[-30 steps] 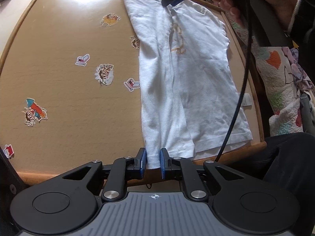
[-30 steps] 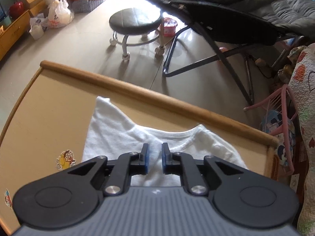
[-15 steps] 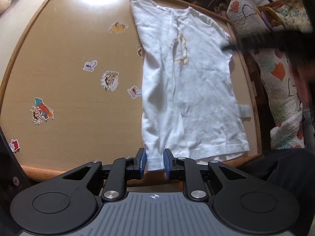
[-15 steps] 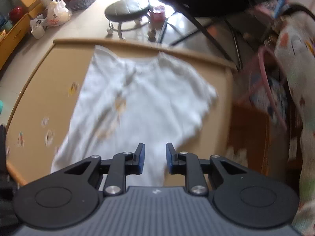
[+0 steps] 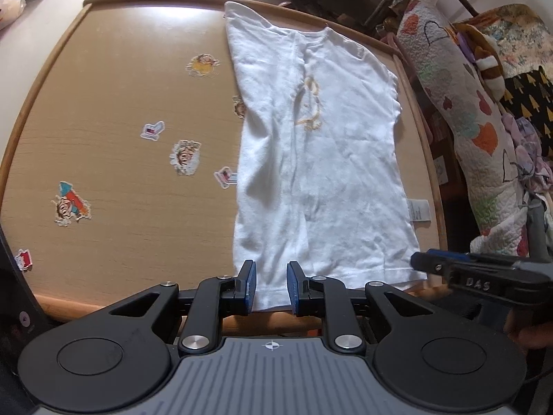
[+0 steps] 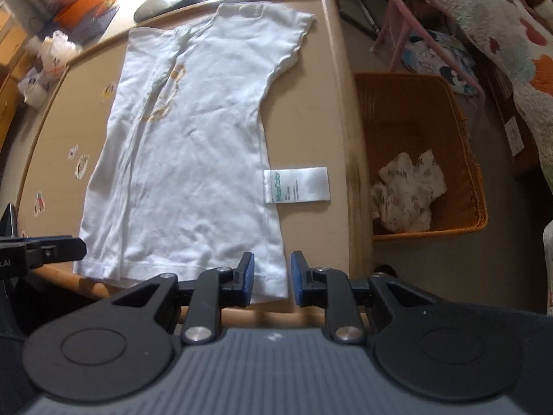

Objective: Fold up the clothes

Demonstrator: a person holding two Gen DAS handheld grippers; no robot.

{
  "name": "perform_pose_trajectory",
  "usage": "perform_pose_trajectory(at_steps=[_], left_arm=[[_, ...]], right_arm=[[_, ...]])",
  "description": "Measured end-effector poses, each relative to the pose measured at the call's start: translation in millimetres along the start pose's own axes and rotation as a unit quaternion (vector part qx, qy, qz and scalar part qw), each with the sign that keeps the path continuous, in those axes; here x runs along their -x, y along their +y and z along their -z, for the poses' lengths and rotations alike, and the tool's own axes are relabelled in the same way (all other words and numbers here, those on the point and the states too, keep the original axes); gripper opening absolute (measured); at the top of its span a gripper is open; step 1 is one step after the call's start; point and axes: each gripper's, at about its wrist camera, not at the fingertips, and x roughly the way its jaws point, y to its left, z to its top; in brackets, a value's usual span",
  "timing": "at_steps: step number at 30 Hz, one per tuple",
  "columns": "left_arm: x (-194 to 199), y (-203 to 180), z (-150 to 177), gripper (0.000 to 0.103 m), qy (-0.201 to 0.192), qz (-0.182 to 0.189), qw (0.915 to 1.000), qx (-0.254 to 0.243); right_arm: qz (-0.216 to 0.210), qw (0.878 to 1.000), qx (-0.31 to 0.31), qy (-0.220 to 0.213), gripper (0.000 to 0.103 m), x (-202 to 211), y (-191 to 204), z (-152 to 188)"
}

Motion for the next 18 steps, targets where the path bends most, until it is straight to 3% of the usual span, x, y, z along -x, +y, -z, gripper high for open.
perform_pose_trajectory(at_steps=[14,18], left_arm=[[5.5,-2.2,-4.1,0.024,-0.012,0.011,0.9999,0.003],[5.1,-1.4,-6.2,0.025,-0.011,0.012,0.9999,-0.002]], right_arm=[[0.034,0.999,0.017,-0.001,0.021,-0.1,12.3,10.1],[0.046,0.999,0.028,-0.008,0.012,0.1,16.1,13.4]])
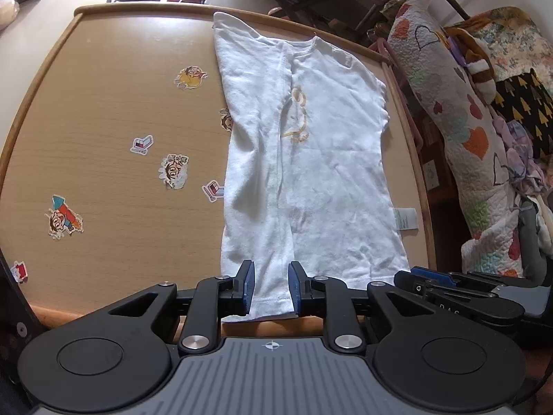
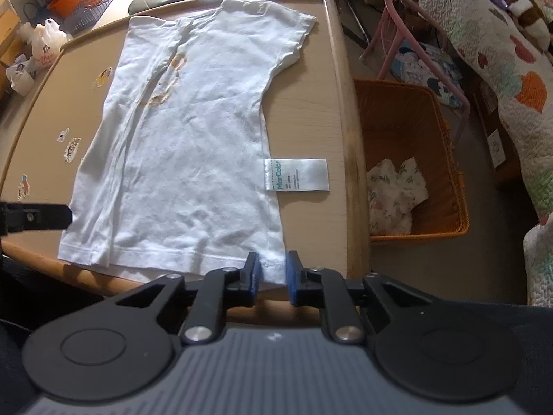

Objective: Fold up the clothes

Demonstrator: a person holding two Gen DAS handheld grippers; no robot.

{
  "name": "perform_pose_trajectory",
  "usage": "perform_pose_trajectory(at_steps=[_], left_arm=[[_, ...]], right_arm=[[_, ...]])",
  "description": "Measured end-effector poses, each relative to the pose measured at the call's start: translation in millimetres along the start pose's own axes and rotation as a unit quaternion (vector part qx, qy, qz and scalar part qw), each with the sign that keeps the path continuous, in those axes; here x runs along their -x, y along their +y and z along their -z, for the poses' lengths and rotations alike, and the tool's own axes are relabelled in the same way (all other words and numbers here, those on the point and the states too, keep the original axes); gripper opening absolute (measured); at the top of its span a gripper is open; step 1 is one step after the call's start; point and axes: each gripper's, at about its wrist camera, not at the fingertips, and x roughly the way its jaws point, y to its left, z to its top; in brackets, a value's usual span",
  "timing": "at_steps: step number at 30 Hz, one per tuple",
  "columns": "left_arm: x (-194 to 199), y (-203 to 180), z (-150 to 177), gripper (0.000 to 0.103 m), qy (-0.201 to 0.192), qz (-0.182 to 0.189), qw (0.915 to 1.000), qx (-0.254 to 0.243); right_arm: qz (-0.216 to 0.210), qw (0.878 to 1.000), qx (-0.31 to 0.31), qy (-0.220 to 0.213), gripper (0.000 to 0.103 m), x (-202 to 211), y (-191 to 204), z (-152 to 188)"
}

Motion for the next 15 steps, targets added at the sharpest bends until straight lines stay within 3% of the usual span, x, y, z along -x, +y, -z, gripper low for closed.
perform_pose_trajectory(at_steps=[1,4,15], left_arm=[[0.6,0.6,-0.8,0.025,-0.001,0.000,1.0000,0.000],[1.9,2.0,-3.2,0.025,-0.005,0.000,1.0000,0.001],[4.7,7.0,-4.8,0.026,-0.009,0.007,0.9999,0.005]], right_arm=[[-0.002,1.000,0.001,-0.002,0.007,0.2,0.2,0.7],[-0.005,1.000,0.004,-0.008,0.004,1.9,1.2,2.8],[-0.003,0.999,0.028,-0.033,0.004,25.3,13.4,-1.1]])
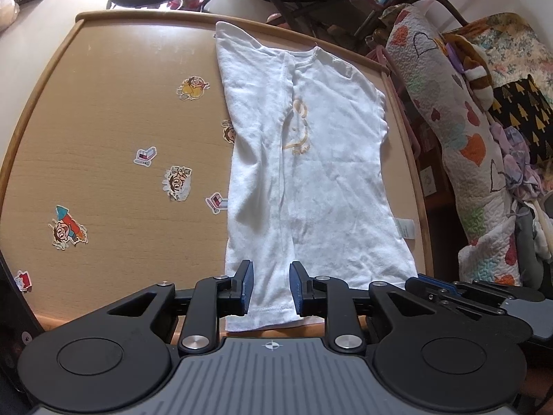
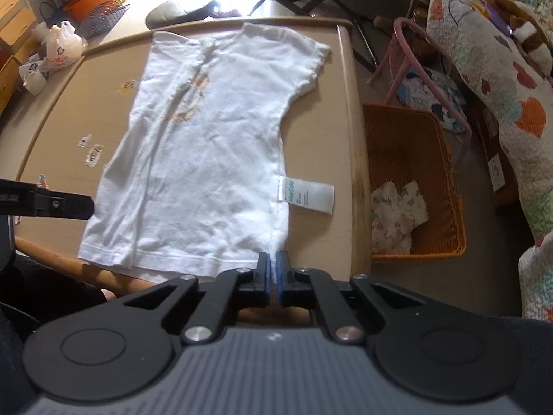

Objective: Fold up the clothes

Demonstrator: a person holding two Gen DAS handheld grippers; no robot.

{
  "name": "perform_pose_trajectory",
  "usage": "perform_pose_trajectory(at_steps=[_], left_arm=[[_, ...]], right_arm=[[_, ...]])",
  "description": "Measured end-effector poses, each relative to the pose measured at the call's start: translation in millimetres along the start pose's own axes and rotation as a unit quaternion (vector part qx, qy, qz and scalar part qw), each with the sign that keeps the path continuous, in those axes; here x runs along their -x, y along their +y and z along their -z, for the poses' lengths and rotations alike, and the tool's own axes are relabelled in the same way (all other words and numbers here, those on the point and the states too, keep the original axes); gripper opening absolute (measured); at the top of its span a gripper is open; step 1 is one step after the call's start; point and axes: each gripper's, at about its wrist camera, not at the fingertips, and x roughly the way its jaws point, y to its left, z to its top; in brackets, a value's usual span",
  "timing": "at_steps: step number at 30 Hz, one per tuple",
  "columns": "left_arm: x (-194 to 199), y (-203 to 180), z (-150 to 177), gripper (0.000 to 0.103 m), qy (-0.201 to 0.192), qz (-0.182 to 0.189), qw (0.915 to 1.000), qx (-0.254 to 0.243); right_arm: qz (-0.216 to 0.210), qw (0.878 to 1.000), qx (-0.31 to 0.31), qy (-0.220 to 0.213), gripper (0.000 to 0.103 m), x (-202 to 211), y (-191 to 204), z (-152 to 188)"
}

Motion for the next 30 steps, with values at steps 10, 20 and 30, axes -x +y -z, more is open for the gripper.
perform_pose_trajectory(at_steps=[10,20,30], left_arm=[[6.1,6.9,-7.4,0.026,-0.005,-0.002,1.0000,-0.001],[14.3,11.2,-14.7,0.026,-0.013,-0.009,0.9999,0.001],[14.6,10.2,-26.4,0.026,-0.012,-0.021,0.9996,-0.011]], right_arm=[[-0.012,0.998,0.056,-0.013,0.004,12.3,30.7,-8.1],[-0.045,0.997,0.065,0.000,0.004,-1.3,57.9,-10.3],[-0.063,0.996,0.061,0.026,0.004,-25.7,71.1,-5.8]])
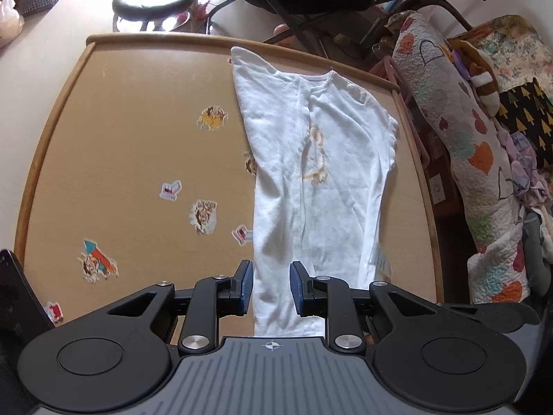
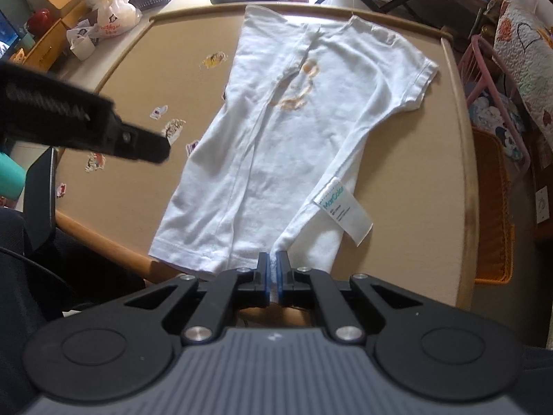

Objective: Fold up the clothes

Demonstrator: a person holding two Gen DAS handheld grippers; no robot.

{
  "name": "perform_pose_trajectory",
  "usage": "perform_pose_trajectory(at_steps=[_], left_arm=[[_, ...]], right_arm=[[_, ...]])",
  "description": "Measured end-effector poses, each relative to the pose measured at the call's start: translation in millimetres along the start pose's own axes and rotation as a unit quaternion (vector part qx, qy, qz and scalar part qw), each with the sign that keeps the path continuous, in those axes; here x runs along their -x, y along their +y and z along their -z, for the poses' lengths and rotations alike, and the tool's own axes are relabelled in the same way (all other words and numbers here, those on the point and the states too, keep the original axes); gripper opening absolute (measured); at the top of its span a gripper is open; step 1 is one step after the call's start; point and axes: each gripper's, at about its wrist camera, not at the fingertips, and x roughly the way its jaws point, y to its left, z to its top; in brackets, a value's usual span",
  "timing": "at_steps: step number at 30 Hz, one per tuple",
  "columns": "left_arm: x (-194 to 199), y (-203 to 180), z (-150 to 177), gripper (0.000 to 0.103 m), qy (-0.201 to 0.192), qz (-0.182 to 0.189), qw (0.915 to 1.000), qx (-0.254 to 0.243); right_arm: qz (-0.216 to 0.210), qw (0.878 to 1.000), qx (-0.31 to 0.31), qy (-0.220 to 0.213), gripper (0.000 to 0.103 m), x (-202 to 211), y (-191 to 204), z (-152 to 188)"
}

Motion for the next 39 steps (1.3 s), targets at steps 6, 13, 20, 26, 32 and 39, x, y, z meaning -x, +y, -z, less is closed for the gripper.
perform_pose_trajectory(at_steps=[6,13,20,26,32,39], left_arm=[[-2.9,-2.3,-5.6,0.026,-0.001,-0.004,1.0000,0.002],[-11.2,-10.8,-7.7,0.026,0.008,-0.005,0.9999,-0.008],[-12.9,-15.5,-6.8,0.026,0.010,-0.005,0.9999,-0.012],[-12.4,-16.6,-4.9,0.026,0.011,-0.006,0.9998,-0.012],[-13.7,-18.4,-2.5,0.026,0.015,-0.006,0.9997,-0.018],[-15.4,-18.4,-2.8,0.026,0.016,-0.003,0.9997,-0.020]], right_arm=[[-0.009,1.000,-0.002,0.005,0.004,-5.0,-0.9,0.3],[-0.008,1.000,0.002,0.007,0.004,-6.3,-0.1,-0.5],[-0.012,1.000,0.012,0.011,0.011,-5.9,3.0,-2.4],[-0.023,1.000,0.007,0.009,0.012,-0.4,2.8,-4.4],[-0.022,0.999,0.013,0.022,0.014,-7.2,3.4,-1.7],[-0.041,0.999,0.013,0.015,0.016,12.6,-3.9,-6.4]])
